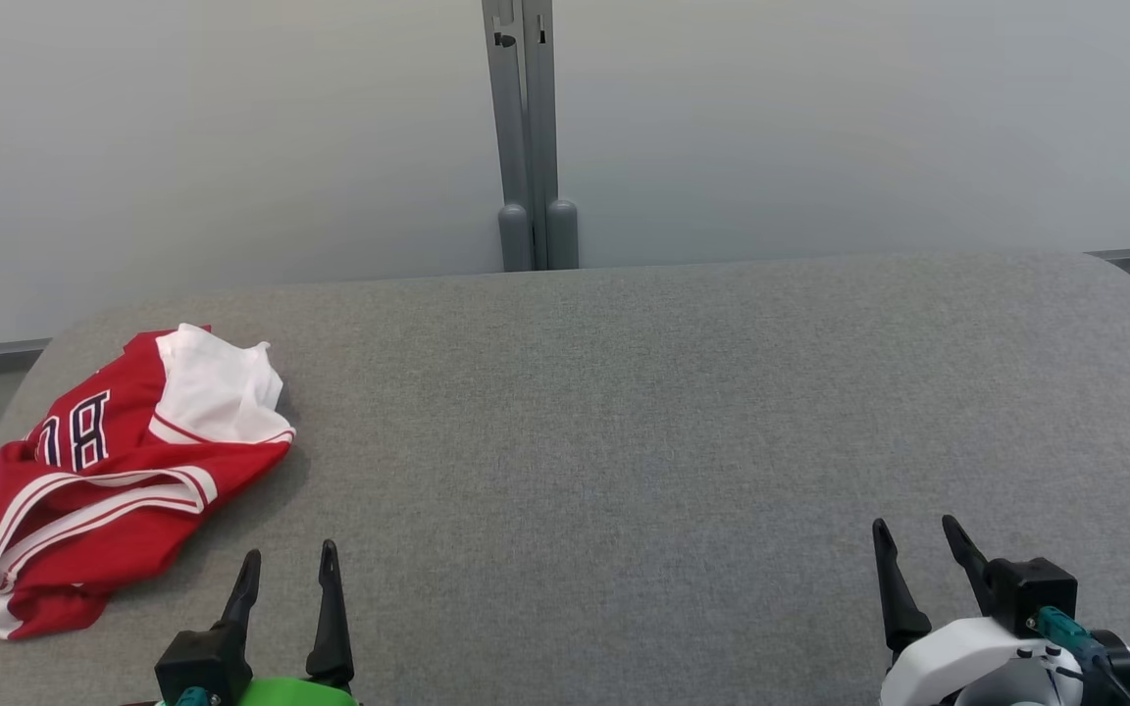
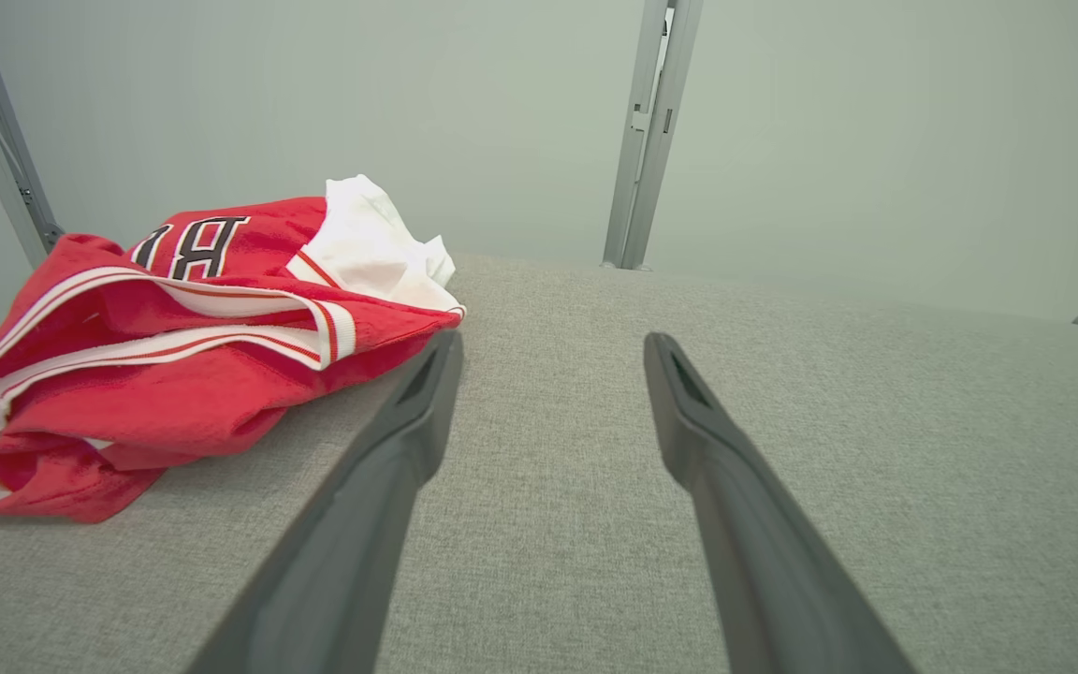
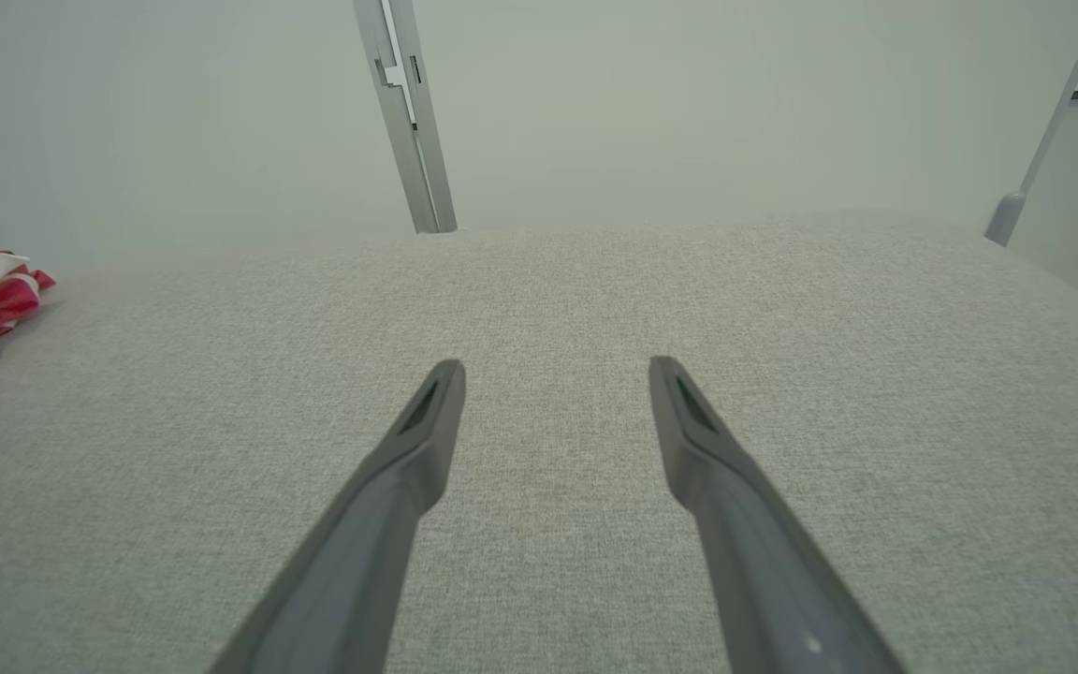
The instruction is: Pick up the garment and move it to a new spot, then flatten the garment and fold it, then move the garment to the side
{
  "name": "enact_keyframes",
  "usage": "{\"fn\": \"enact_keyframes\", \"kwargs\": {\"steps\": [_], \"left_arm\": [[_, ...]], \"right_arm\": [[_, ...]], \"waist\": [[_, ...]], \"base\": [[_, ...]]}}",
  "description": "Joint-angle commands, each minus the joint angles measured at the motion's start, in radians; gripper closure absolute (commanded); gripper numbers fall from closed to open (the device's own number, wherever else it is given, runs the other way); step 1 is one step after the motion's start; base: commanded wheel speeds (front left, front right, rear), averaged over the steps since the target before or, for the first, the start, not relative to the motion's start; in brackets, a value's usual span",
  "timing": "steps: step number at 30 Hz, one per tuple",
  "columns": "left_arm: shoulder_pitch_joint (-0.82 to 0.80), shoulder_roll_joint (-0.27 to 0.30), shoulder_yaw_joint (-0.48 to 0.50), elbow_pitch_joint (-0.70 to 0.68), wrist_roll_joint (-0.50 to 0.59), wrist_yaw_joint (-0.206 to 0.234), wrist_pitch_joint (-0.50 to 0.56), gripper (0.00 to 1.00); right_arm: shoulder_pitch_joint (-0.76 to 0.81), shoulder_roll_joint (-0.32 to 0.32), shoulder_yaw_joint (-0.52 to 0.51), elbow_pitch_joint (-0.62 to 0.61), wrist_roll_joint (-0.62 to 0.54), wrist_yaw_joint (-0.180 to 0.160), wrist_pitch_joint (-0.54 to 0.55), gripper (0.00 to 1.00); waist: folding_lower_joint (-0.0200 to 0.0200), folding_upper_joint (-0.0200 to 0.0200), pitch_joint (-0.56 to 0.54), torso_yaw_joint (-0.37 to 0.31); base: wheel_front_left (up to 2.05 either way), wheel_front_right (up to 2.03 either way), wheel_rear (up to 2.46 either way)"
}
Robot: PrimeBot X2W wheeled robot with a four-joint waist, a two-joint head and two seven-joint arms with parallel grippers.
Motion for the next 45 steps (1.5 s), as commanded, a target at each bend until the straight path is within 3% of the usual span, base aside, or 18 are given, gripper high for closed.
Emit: {"fn": "enact_keyframes", "kwargs": {"steps": [1, 21, 45], "left_arm": [[0.01, 0.007, 0.003, 0.004, 0.02, 0.004, -0.008, 0.0], [0.0, 0.007, 0.009, 0.02, -0.001, 0.004, -0.008, 0.0], [0.027, 0.007, 0.151, 0.007, 0.053, -0.034, -0.008, 0.0]], "right_arm": [[0.009, -0.005, 0.003, 0.002, -0.019, 0.0, -0.009, 0.0], [0.02, -0.005, -0.005, -0.002, -0.008, 0.0, -0.01, 0.0], [0.038, -0.005, 0.036, -0.015, 0.09, 0.0, -0.01, 0.0]], "waist": [[0.0, 0.0, -0.001, 0.0], [0.0, 0.0, -0.002, 0.014], [0.0, 0.0, -0.009, 0.399]], "base": [[0.0, 0.0, 0.0], [0.0, 0.0, 0.0], [0.0, 0.0, 0.0]]}}
